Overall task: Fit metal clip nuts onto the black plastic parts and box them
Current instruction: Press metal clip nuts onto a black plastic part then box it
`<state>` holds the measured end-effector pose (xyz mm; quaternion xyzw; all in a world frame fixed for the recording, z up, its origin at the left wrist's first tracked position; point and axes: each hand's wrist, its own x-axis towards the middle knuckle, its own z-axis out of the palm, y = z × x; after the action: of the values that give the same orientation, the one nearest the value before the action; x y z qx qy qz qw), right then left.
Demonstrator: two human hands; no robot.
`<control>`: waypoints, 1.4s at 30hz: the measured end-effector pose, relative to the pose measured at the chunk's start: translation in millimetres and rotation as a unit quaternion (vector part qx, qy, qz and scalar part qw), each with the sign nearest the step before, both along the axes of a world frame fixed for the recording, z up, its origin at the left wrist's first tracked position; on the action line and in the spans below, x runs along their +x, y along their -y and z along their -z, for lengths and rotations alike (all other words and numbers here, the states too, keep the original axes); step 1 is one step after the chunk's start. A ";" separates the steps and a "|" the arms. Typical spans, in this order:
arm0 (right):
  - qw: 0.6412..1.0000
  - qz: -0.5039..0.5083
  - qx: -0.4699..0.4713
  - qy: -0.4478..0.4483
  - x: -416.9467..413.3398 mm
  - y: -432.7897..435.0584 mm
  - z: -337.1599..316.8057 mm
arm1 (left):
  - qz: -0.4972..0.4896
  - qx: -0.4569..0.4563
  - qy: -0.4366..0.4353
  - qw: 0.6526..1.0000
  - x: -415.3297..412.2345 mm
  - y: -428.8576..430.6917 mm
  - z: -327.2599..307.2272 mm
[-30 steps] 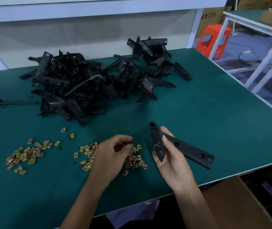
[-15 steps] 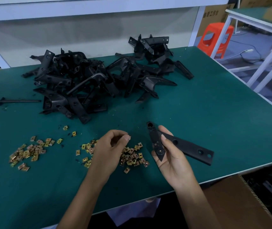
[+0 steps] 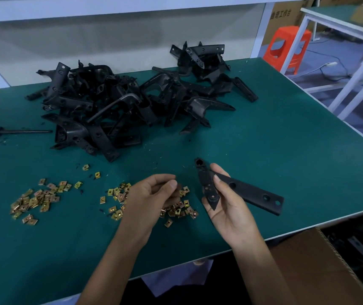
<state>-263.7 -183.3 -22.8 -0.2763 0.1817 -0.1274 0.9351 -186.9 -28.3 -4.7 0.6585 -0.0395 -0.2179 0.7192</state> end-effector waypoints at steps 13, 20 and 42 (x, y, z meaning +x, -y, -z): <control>1.000 0.001 -0.026 0.005 -0.2 0.1 4.1 | 0.044 -0.067 -0.062 0.995 -31.7 21.9 -10.4; 0.999 -0.019 -0.036 0.012 -1.0 -0.3 5.5 | 0.032 -0.083 -0.058 0.994 -31.7 19.8 -15.0; 0.991 -0.015 -0.130 0.041 0.5 -9.0 8.0 | 0.089 0.007 -0.046 0.995 -13.9 9.2 -11.3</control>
<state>-263.2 -174.3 -30.8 -0.3929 0.1206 -0.1471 0.8997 -200.8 -37.5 6.6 0.6469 -0.0626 -0.3115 0.6932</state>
